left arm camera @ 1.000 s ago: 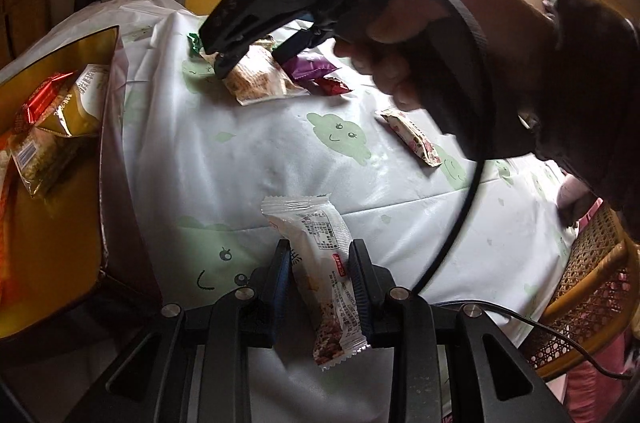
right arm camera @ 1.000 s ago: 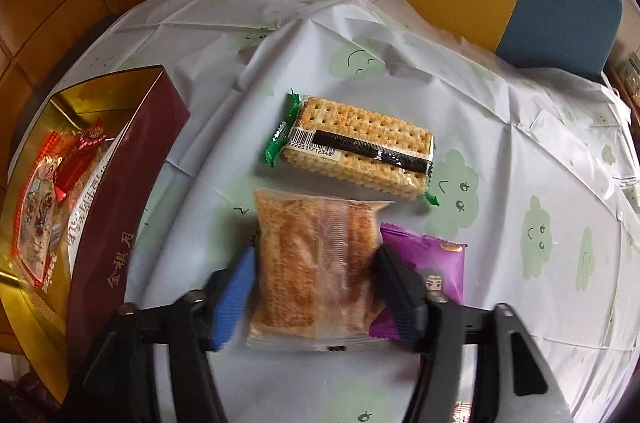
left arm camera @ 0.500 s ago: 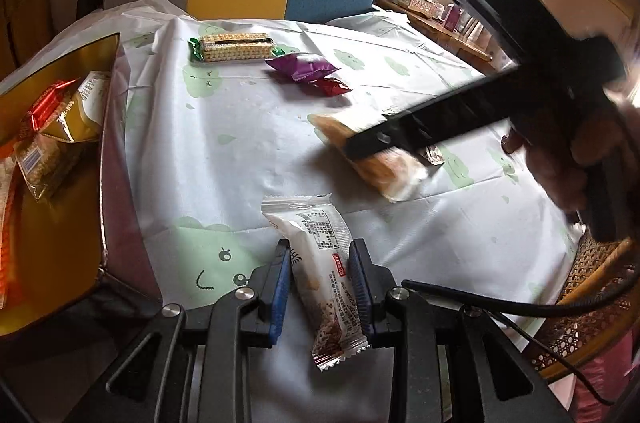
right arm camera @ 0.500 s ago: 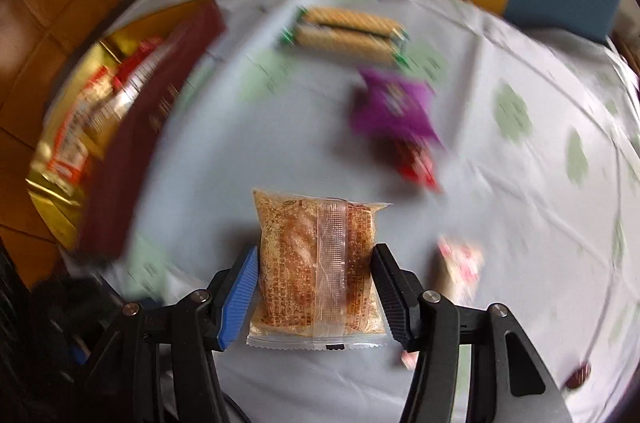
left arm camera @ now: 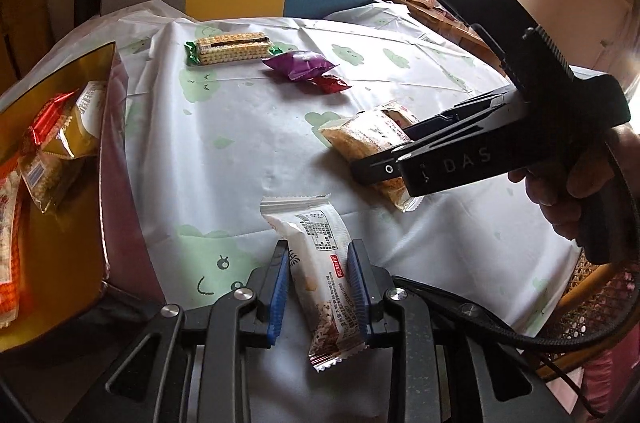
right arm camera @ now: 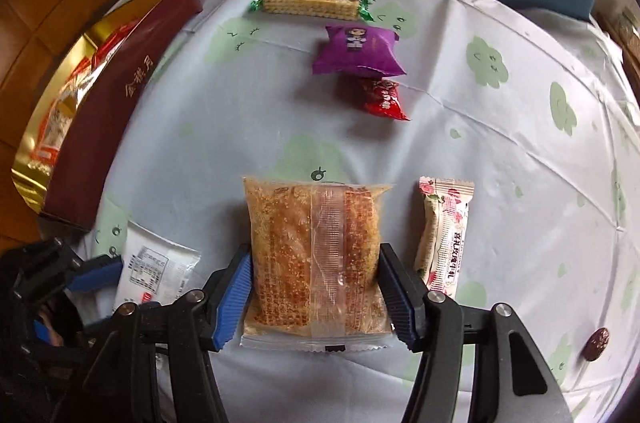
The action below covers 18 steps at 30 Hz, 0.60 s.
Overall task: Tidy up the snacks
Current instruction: 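Carry the white biscuit packet to the gold box while the right tool holds the pastry pack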
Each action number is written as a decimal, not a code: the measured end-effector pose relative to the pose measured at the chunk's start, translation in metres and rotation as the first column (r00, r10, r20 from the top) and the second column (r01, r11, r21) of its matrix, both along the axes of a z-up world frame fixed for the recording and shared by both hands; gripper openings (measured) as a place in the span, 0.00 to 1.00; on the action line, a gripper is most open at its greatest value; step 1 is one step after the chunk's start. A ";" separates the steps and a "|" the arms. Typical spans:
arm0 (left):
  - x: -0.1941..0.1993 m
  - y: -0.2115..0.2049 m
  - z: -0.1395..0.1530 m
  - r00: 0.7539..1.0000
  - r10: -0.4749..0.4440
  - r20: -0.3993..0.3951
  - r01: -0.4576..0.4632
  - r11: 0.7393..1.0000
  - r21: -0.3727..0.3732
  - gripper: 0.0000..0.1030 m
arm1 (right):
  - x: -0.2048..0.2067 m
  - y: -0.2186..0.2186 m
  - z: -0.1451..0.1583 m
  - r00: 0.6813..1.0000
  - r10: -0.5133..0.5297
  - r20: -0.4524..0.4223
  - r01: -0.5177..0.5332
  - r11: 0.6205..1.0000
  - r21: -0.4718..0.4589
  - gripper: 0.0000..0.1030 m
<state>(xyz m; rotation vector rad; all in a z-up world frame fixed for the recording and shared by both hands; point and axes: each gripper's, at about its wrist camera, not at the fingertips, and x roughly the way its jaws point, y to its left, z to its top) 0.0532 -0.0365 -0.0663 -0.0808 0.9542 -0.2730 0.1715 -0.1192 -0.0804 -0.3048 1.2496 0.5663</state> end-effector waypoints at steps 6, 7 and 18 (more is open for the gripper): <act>-0.002 0.004 0.005 1.000 -0.002 0.001 0.002 1.000 0.009 0.22 | -0.002 0.006 0.000 1.000 0.027 0.010 -0.027 0.999 -0.019 0.60; -0.002 0.003 0.004 1.000 -0.003 -0.001 0.003 1.000 0.014 0.22 | -0.003 0.007 0.000 0.999 0.030 0.013 -0.030 0.999 -0.023 0.60; 0.002 0.006 0.003 0.994 0.013 -0.111 -0.014 1.000 -0.010 0.41 | -0.005 0.006 -0.004 0.999 0.053 -0.009 -0.053 0.998 -0.037 0.60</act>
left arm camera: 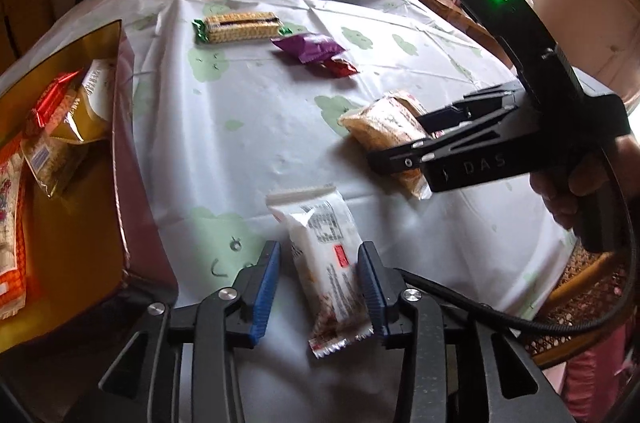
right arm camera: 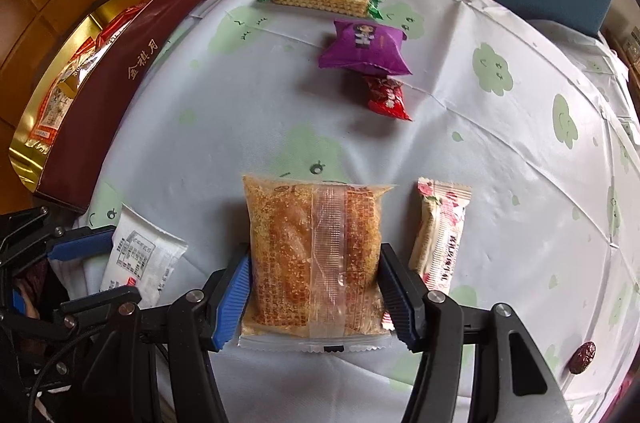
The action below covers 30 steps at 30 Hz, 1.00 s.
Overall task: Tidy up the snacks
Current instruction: 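Carry the white biscuit packet to the gold box while the right tool holds the pastry pack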
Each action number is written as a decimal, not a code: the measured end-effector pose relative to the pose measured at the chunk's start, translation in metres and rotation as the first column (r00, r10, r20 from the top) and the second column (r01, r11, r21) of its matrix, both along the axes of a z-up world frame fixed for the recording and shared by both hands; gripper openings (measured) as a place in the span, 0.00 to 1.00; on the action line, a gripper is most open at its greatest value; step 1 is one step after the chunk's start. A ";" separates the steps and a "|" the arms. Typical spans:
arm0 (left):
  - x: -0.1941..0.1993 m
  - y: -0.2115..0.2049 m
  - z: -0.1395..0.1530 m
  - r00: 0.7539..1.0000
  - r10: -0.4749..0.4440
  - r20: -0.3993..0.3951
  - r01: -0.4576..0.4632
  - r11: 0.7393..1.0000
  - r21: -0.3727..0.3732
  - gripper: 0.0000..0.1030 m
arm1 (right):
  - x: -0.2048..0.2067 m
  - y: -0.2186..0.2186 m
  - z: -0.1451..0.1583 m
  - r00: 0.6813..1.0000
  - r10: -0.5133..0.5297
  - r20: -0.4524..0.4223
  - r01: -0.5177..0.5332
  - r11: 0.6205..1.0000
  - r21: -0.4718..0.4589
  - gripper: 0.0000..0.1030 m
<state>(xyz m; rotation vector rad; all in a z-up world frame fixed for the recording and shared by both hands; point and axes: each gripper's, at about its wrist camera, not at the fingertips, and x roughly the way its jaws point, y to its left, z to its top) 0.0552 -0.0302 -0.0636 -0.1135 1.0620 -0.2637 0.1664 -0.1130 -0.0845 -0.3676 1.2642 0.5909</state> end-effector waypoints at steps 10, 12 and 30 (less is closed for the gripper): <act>0.008 -0.024 -0.003 1.000 -0.021 0.002 0.020 0.990 0.139 0.49 | 0.006 0.002 -0.003 1.000 0.024 -0.009 -0.024 0.999 -0.027 0.60; 0.006 -0.029 -0.005 0.999 -0.033 0.021 0.028 0.982 0.186 0.43 | 0.005 0.005 -0.003 1.000 0.026 -0.003 -0.026 0.999 -0.033 0.60; -0.015 -0.008 0.039 0.977 -0.039 0.210 0.000 0.983 0.185 0.34 | -0.012 0.008 -0.001 0.999 0.046 0.028 -0.045 0.998 -0.043 0.60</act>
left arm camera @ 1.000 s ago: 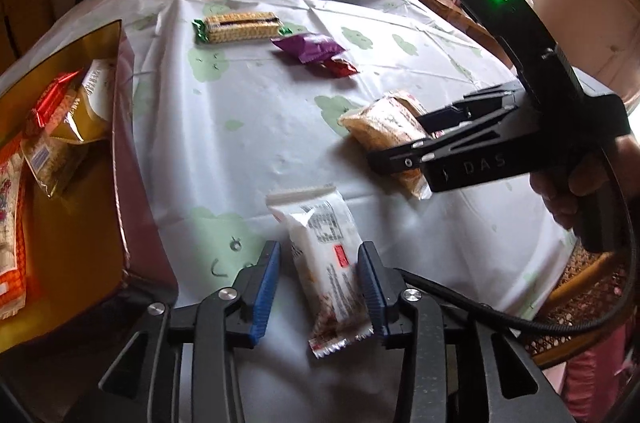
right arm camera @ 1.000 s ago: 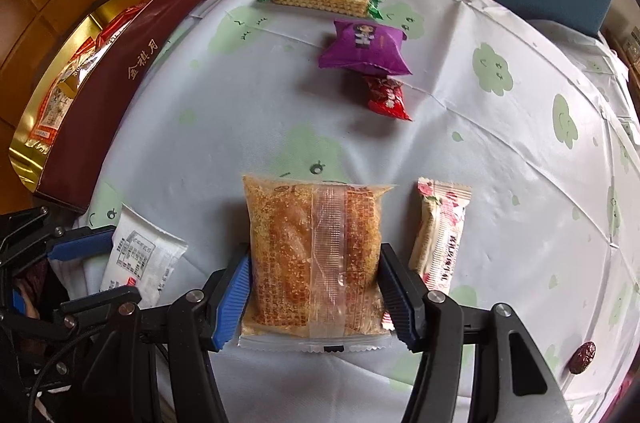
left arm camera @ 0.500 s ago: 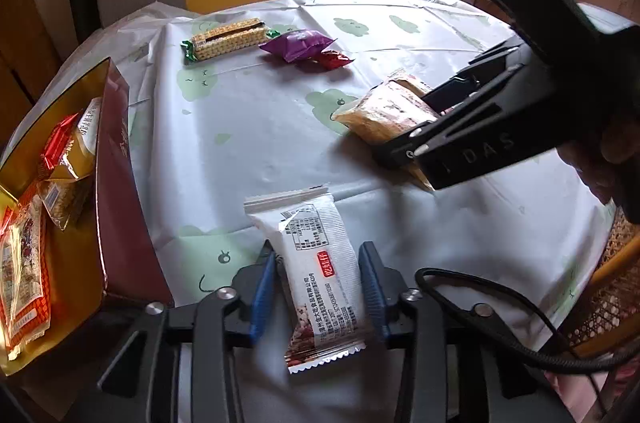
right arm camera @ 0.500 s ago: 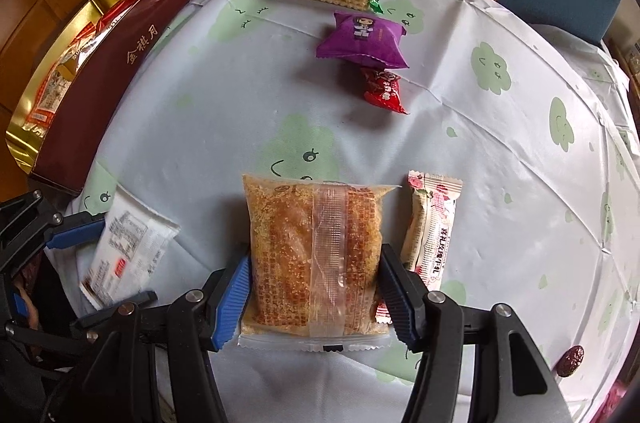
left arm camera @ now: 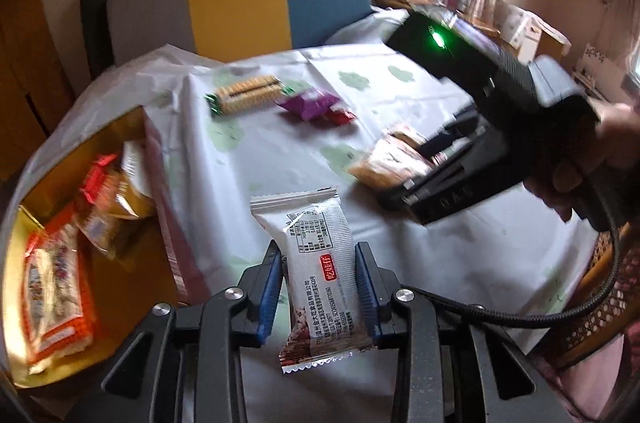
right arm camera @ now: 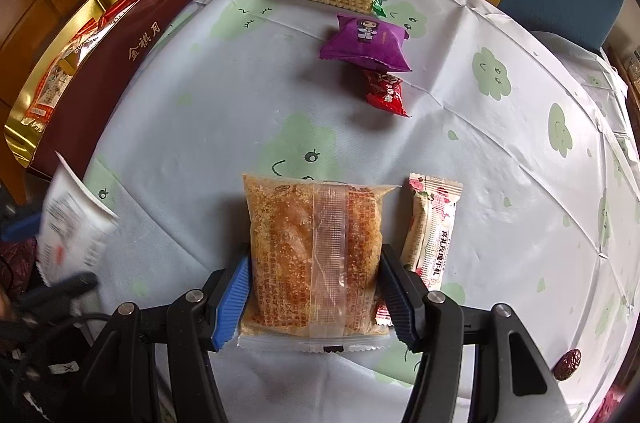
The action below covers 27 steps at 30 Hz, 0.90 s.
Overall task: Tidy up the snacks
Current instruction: 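Carry the white biscuit packet to the gold box while the right tool holds the pastry pack, then lower the white biscuit packet into the gold box and open the left tool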
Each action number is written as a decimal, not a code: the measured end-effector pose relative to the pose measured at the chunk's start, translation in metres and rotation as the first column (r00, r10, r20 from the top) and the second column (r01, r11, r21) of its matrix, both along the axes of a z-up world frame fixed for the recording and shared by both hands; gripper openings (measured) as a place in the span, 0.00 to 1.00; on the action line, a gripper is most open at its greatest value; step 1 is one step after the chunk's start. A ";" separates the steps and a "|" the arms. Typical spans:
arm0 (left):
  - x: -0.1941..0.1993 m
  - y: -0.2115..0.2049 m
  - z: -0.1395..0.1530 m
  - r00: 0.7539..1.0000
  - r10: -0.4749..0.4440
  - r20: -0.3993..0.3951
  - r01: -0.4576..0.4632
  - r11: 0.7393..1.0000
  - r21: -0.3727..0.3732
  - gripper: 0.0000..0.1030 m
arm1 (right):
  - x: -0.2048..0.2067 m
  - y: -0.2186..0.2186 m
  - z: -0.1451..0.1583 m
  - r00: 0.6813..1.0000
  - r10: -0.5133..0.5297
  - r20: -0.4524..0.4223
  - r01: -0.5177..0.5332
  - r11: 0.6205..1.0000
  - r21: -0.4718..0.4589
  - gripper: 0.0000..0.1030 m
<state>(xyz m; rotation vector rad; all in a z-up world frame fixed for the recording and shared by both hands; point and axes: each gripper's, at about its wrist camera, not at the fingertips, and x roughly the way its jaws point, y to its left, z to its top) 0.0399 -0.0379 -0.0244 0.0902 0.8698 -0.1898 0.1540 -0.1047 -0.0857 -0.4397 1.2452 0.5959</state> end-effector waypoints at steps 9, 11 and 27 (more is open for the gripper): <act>0.006 0.054 0.034 0.989 0.141 0.054 -0.135 0.985 -0.108 0.34 | -0.002 0.000 0.000 1.000 0.011 0.013 -0.011 1.000 -0.007 0.60; 0.009 0.068 0.039 0.981 0.183 0.058 -0.174 0.976 -0.127 0.34 | -0.002 0.000 0.000 1.000 0.014 0.016 -0.014 1.000 -0.008 0.60; 0.014 0.155 0.004 0.890 0.443 -0.108 -0.456 0.865 -0.208 0.40 | -0.005 0.002 0.001 1.000 0.012 0.020 -0.012 1.000 -0.008 0.60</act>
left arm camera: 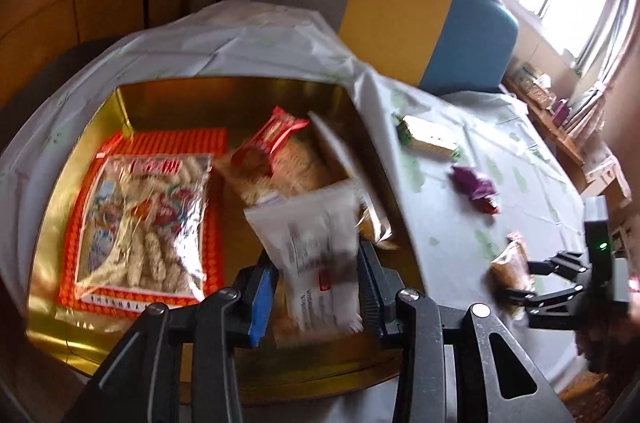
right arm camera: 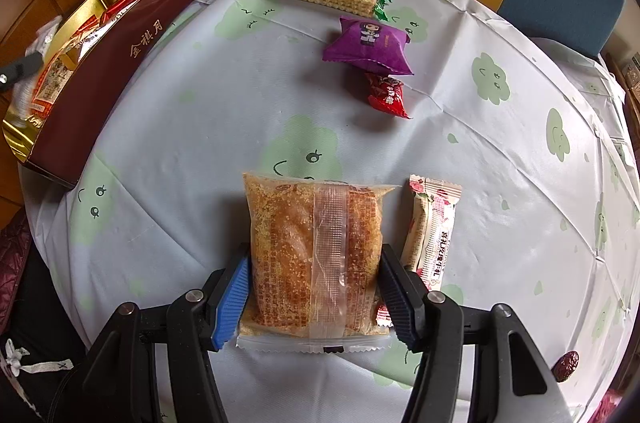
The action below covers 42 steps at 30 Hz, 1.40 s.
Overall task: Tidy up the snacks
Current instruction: 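Lower the white biscuit packet into the gold box and open the left tool, then carry the clear pastry pack into the gold box and open the right tool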
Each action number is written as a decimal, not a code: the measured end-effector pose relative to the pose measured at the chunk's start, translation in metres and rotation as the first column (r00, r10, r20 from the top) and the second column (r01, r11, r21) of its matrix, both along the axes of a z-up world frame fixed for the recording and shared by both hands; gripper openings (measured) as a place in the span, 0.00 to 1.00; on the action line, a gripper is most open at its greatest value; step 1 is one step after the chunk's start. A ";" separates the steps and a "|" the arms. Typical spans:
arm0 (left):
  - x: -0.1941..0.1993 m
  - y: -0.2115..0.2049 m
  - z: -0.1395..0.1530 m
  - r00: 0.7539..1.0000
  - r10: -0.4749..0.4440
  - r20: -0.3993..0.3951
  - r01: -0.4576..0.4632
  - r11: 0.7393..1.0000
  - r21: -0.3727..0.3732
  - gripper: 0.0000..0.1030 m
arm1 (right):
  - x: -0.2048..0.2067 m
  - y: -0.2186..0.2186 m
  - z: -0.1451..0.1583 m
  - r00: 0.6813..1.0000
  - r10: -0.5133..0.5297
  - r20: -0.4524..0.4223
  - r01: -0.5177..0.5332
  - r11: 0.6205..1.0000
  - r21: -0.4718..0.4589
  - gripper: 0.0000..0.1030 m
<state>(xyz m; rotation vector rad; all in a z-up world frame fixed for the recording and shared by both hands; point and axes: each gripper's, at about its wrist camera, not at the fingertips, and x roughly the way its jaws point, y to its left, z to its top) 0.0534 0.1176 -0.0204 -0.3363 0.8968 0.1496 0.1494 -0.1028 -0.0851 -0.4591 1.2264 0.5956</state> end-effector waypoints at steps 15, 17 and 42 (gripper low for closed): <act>-0.020 0.022 -0.001 0.999 0.047 0.008 -0.047 0.999 0.013 0.59 | 0.001 -0.001 -0.001 1.000 -0.009 0.002 0.009 1.000 0.005 0.60; -0.020 0.024 0.002 0.998 0.062 0.017 -0.063 0.998 0.015 0.62 | 0.001 -0.001 -0.001 1.000 -0.012 0.005 0.012 1.000 0.004 0.60; -0.047 0.028 0.011 0.991 0.121 0.050 -0.127 0.982 0.141 0.62 | -0.029 0.022 0.034 0.989 -0.127 0.075 0.120 0.989 0.085 0.59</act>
